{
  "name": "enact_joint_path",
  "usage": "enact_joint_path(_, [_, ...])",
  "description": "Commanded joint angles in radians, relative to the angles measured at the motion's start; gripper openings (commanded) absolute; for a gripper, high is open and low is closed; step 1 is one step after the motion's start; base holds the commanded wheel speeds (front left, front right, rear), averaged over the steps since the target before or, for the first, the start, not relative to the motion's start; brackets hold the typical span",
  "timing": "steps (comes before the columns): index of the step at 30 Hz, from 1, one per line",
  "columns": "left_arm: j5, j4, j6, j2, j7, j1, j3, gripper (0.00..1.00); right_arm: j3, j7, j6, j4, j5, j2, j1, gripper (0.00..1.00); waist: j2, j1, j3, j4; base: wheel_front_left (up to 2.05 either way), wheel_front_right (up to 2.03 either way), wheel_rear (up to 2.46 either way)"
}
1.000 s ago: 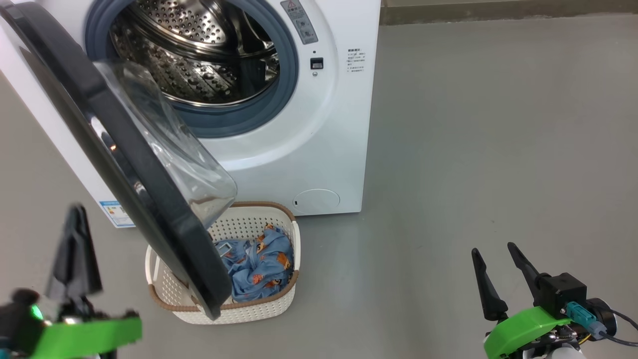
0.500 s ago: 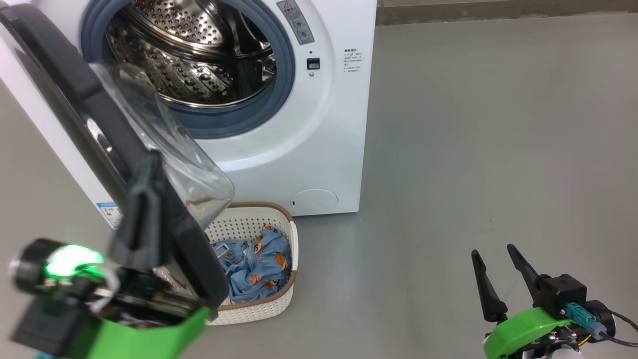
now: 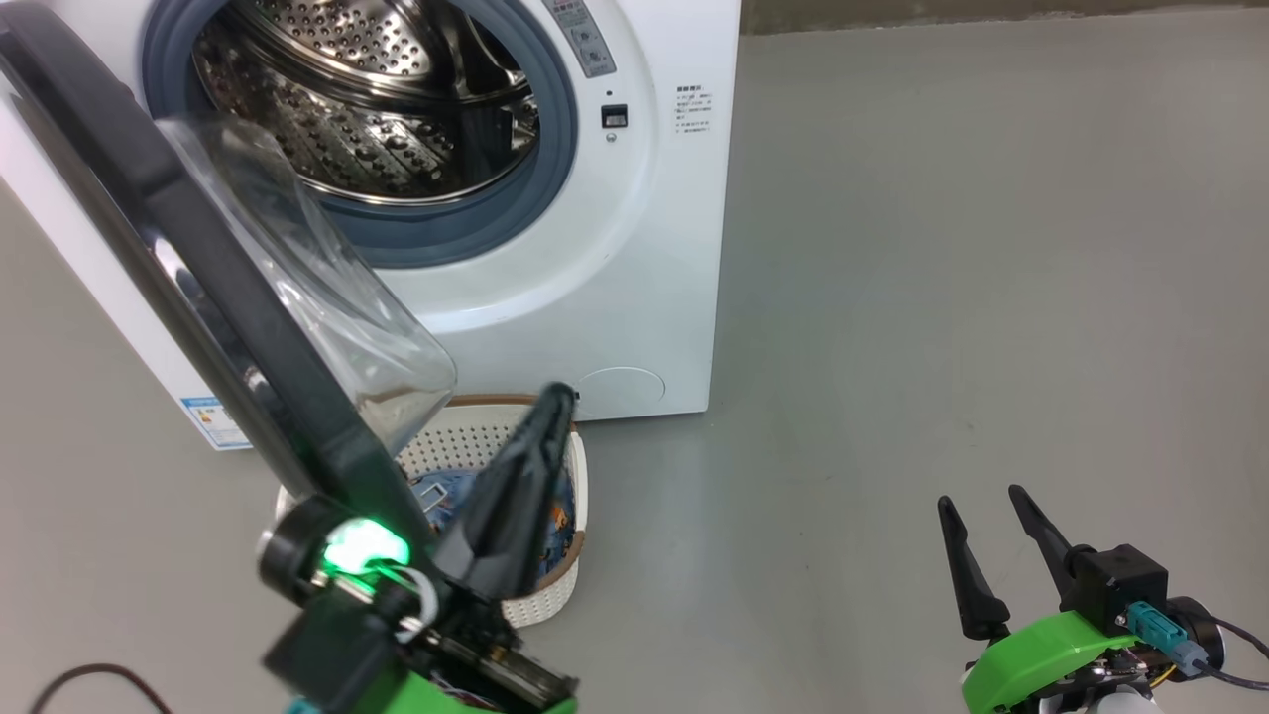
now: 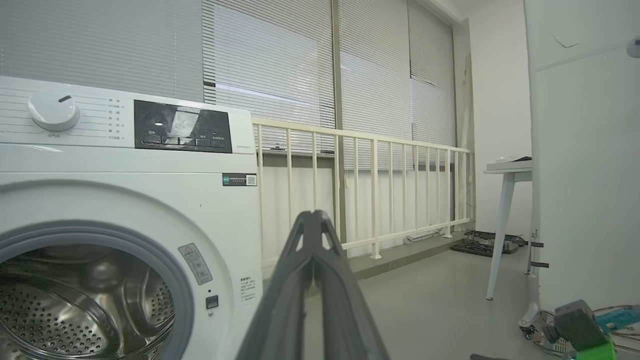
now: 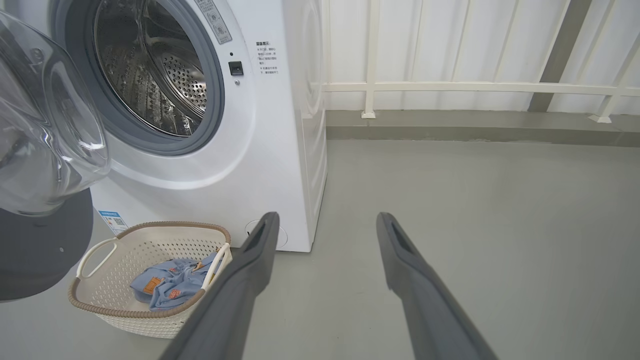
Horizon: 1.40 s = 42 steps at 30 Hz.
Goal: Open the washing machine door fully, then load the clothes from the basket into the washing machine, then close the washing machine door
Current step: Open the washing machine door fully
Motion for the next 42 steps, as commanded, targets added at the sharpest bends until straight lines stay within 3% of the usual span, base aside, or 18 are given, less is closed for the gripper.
enact_joint_path(1, [-0.002, -0.013, -0.003, 0.008, -0.005, -0.014, 0.021, 0.0, 0.023, -0.012, 0.002, -0.026, 0.0, 0.0, -0.016, 1.0, 0.0, 0.0, 0.001, 0.0, 0.0, 0.0, 0.0])
enact_joint_path(16, [0.026, 0.182, 0.004, 0.003, -0.005, 0.03, -0.001, 0.0, 0.023, -0.012, 0.002, -0.051, -0.006, 0.0, -0.009, 1.0, 0.0, 0.0, 0.018, 0.0, 0.0, 0.0, 0.0])
enact_joint_path(25, [0.005, 0.284, 0.046, -0.008, -0.005, 0.027, 0.083, 0.0, 0.023, -0.012, 0.002, -0.05, -0.002, 0.0, -0.011, 1.0, 0.0, 0.0, 0.018, 0.0, 0.0, 0.0, 0.0])
enact_joint_path(42, [0.002, 0.419, 0.03, -0.015, -0.005, -0.044, 0.137, 0.0, 0.032, -0.012, 0.002, -0.054, 0.01, 0.0, -0.025, 1.0, 0.0, 0.0, 0.049, -0.005, 0.0, 0.0, 0.0])
